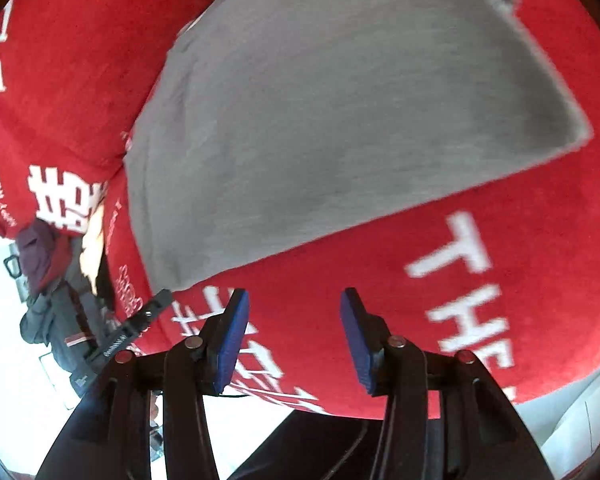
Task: Fold small clothes
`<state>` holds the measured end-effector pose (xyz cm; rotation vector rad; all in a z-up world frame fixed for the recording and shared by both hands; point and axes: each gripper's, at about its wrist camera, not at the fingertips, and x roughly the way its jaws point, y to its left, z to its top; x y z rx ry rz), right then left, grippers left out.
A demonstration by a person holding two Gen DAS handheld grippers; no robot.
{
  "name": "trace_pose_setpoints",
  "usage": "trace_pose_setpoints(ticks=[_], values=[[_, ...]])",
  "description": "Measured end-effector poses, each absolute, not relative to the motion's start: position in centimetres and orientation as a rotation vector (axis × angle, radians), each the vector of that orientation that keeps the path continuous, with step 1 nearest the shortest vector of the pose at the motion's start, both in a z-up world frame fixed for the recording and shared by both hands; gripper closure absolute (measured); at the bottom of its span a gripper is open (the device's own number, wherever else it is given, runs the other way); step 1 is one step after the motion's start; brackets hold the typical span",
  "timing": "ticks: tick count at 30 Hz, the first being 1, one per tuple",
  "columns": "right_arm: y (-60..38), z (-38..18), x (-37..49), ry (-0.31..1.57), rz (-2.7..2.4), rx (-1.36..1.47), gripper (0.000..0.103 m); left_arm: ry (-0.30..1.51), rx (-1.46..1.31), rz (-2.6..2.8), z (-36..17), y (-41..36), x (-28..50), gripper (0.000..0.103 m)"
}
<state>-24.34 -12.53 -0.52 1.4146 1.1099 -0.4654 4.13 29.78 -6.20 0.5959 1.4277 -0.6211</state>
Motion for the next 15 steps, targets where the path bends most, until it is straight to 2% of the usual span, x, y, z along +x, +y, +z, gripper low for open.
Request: trace_pose_setpoints(ticks=[15], values=[[-10.4, -1.0, -19.2, 1.121, -0.336, 1.377, 0.046, 1.448, 0.530, -0.574, -5.4, 33.8, 5.7, 0.003]])
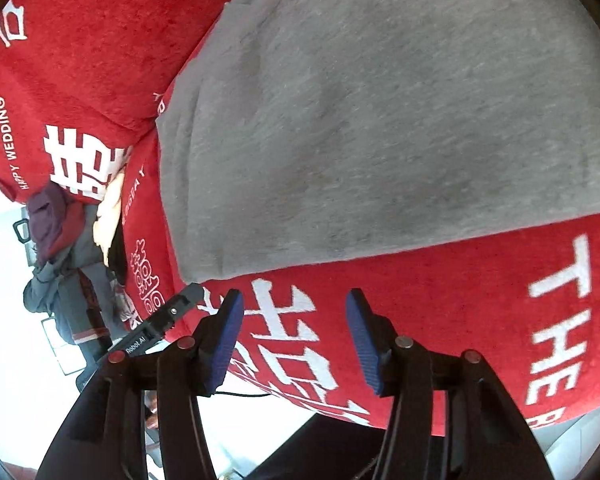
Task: Fold small clothes
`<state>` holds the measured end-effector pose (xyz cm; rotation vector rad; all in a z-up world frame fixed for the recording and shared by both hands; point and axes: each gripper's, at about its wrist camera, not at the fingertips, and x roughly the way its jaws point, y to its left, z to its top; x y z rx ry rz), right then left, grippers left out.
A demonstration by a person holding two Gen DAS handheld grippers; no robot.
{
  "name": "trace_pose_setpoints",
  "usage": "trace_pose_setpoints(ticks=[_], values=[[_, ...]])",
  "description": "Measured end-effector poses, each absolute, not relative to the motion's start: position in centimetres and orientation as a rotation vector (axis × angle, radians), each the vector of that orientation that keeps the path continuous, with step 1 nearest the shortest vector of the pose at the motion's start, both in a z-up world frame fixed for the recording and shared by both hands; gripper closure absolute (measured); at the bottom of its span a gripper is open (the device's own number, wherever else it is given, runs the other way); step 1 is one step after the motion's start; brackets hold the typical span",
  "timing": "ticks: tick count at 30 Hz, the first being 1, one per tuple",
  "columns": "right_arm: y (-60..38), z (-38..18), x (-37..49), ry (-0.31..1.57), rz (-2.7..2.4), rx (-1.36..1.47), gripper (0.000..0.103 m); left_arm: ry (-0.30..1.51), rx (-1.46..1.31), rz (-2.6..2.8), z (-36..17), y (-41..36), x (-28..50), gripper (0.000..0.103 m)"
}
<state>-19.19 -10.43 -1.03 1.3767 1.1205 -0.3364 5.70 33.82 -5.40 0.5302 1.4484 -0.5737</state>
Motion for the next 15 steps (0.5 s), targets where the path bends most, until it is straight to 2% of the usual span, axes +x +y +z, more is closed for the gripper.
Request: trace_pose_setpoints(ticks=[10, 15], values=[[-8.9, -2.9, -16.2, 1.044, -0.256, 1.477, 0.045, 1.548, 0.357, -0.531, -6.0, 38.2, 8.0, 0.003], [-8.7, -4.2, -15.8, 1.003, -0.252, 1.546, 0.045, 1.622, 0.135, -0.581, -6.0, 40.0, 9.2, 0.003]])
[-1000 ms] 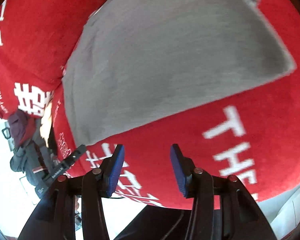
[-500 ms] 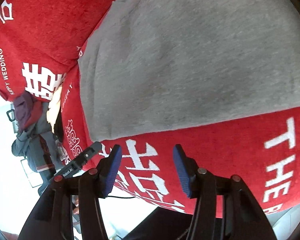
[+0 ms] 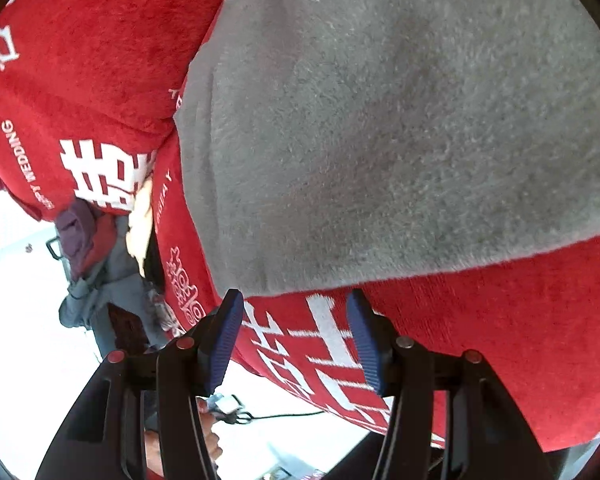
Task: Fold small clothes
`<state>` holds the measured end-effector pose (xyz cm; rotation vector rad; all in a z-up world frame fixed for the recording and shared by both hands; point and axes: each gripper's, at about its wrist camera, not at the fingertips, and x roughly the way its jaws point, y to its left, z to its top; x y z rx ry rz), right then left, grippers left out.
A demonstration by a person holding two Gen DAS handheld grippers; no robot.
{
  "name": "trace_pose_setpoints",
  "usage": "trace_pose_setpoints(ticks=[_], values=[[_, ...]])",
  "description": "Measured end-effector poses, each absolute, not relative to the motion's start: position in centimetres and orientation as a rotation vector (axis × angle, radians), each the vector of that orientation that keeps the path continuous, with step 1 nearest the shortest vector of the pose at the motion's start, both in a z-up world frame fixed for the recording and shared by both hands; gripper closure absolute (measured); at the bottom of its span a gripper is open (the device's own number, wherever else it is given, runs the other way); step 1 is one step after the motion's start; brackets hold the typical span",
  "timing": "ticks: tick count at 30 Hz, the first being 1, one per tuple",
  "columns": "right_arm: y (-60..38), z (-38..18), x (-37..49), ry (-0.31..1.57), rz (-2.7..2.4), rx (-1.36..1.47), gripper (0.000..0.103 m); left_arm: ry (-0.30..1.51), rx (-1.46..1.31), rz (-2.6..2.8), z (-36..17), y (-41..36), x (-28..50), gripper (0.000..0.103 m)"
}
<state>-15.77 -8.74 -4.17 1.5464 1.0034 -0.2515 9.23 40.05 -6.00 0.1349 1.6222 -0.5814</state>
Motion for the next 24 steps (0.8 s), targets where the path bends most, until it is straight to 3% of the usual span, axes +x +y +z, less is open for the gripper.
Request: trace_pose_setpoints(ticks=[4, 5, 6, 7, 8, 14, 19, 20, 23, 24], values=[[-9.3, -5.0, -15.6, 0.890, -0.288, 1.612, 0.045, 1.656, -0.026, -0.653, -5.9, 40.3, 9.1, 0.003], [-9.5, -5.1, -15.6, 0.870, -0.293, 1.627, 0.051, 1.665, -0.068, -0.680, -5.9, 40.1, 9.0, 0.003], [-9.6, -5.3, -15.5, 0.852, -0.303, 1.640, 0.061, 1.672, -0.095, -0.696, -5.9, 39.7, 9.0, 0.003], [-9.7, -5.4, -15.4, 0.842, -0.305, 1.649, 0.090, 1.679, -0.123, -0.713, -5.8, 39.1, 8.4, 0.003], [-9.9, -5.4, -15.3, 0.829, -0.300, 1.659, 0.094, 1.688, -0.149, -0.729, -5.9, 38.8, 8.2, 0.003], [-10.6, -2.7, -14.8, 0.779, -0.227, 1.607, 0.094, 1.711, -0.329, -0.780, -7.4, 36.2, 7.4, 0.003], [-10.7, -2.7, -15.4, 0.805, -0.208, 1.607, 0.094, 1.610, -0.384, -0.654, -7.6, 34.4, 8.0, 0.005], [-10.5, -2.8, -15.4, 0.833, -0.199, 1.605, 0.094, 1.583, -0.361, -0.627, -7.3, 34.4, 8.3, 0.018], [-10.5, -1.6, -14.9, 0.948, -0.180, 1.514, 0.091, 1.534, -0.236, -0.598, -7.0, 33.3, 9.1, 0.083], [-10.9, -0.5, -14.8, 1.000, -0.179, 1.436, 0.091, 1.510, -0.184, -0.590, -6.8, 33.0, 9.4, 0.090]])
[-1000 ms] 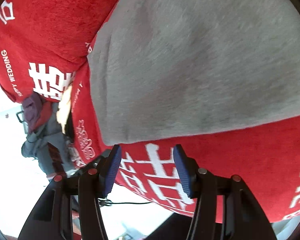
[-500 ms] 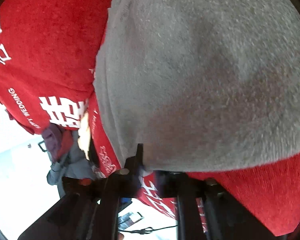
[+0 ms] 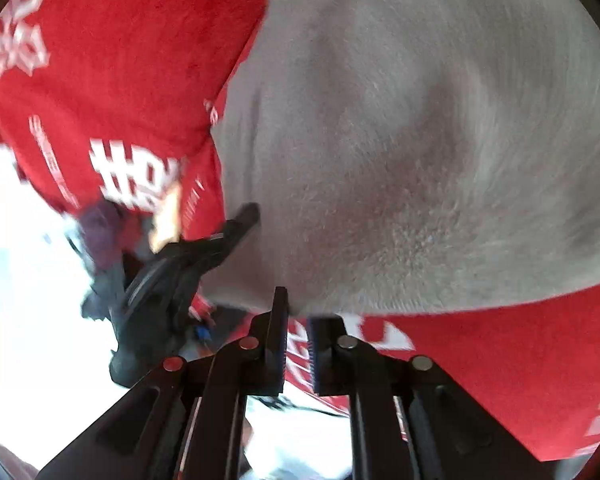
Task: Fold small clothes
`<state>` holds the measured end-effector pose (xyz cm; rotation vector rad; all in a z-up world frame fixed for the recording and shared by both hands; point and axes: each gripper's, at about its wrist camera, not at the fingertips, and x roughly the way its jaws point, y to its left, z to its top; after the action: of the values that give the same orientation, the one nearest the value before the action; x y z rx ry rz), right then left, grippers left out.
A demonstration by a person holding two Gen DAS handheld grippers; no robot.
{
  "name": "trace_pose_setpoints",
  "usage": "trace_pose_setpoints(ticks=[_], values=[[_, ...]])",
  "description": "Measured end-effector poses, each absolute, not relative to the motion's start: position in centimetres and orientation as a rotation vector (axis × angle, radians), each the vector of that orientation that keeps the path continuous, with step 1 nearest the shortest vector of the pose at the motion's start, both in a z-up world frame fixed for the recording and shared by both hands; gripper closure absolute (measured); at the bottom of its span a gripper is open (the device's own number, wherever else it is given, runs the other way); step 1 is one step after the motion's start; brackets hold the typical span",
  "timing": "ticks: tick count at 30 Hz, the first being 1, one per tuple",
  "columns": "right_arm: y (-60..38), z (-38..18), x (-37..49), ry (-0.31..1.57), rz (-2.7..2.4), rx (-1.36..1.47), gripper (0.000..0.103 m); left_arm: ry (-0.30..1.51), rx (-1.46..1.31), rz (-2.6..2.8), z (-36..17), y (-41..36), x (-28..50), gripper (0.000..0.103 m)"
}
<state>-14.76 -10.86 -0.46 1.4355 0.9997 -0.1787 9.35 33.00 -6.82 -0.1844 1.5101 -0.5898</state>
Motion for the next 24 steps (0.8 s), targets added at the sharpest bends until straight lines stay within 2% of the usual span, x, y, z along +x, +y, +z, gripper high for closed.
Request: trace_pose_setpoints(ticks=[3, 4, 5, 7, 11, 16, 24], values=[[-12.8, 3.0, -14.1, 1.080, -0.202, 1.240, 0.090, 1.401, -0.011, -0.604, -5.5, 31.5, 8.7, 0.093], [-13.7, 4.1, -13.7, 1.093, -0.211, 1.189, 0.084, 1.356, 0.062, -0.623, -4.9, 31.1, 8.1, 0.093], [-14.5, 5.0, -13.1, 1.102, -0.210, 1.148, 0.056, 1.299, 0.144, -0.645, -4.3, 30.4, 7.3, 0.093], [-16.5, 6.7, -10.3, 1.148, -0.177, 1.063, 0.011, 1.179, 0.311, -0.695, -3.1, 29.1, 5.4, 0.093], [-17.8, 7.5, -2.4, 1.263, -0.030, 0.971, 0.008, 1.001, 0.521, -0.780, -2.0, 27.3, 2.6, 0.093], [-15.9, 4.3, 7.6, 1.524, 0.151, 0.881, 0.003, 0.860, 0.678, -0.856, -1.7, 26.2, 0.6, 0.093], [-10.2, -0.4, 14.9, 1.813, 0.220, 0.540, 0.002, 0.741, 0.774, -0.921, -1.2, 25.9, -1.0, 0.093]])
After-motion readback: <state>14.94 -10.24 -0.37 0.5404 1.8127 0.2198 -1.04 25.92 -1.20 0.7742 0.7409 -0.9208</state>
